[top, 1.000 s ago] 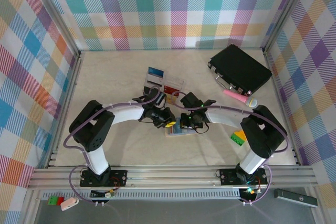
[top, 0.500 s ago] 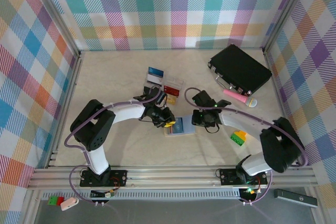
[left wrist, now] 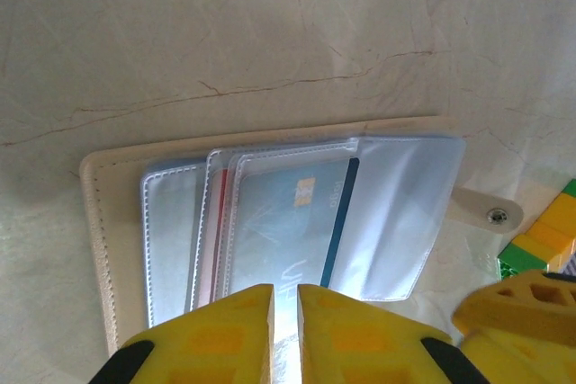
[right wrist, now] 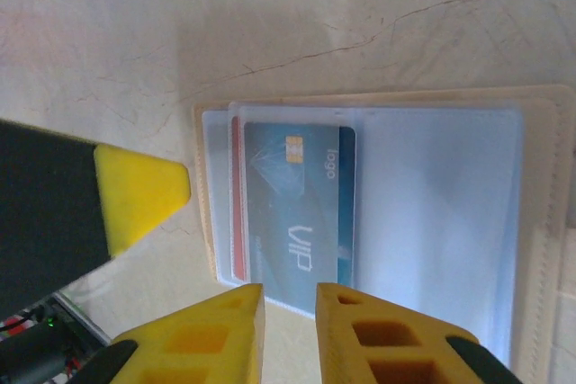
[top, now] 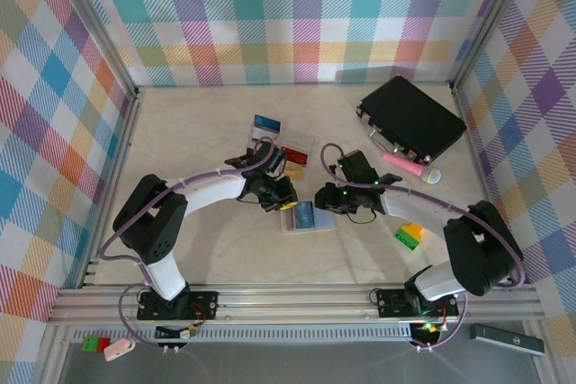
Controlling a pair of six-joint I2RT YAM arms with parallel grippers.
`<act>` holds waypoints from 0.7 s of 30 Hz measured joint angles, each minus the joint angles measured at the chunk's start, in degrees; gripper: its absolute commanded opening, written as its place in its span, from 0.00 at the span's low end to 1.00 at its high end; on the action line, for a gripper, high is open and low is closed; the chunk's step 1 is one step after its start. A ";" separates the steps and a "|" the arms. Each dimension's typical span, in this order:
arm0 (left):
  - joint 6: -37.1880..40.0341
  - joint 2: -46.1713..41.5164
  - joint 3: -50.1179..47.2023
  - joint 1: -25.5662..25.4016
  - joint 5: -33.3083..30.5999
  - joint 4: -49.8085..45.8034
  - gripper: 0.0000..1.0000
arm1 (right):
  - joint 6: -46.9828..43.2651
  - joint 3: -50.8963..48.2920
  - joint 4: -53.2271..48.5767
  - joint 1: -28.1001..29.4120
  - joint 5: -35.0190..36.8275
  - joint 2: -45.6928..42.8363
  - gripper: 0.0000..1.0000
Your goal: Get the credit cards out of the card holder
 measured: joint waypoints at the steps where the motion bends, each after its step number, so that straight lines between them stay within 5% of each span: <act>1: -0.02 0.42 0.00 0.00 0.02 0.09 0.14 | 0.07 -0.17 0.94 -0.42 -0.87 0.98 0.20; 21: -1.77 4.48 -0.70 0.00 -1.07 0.35 0.05 | 1.07 -1.49 6.95 -2.89 -9.16 11.02 0.16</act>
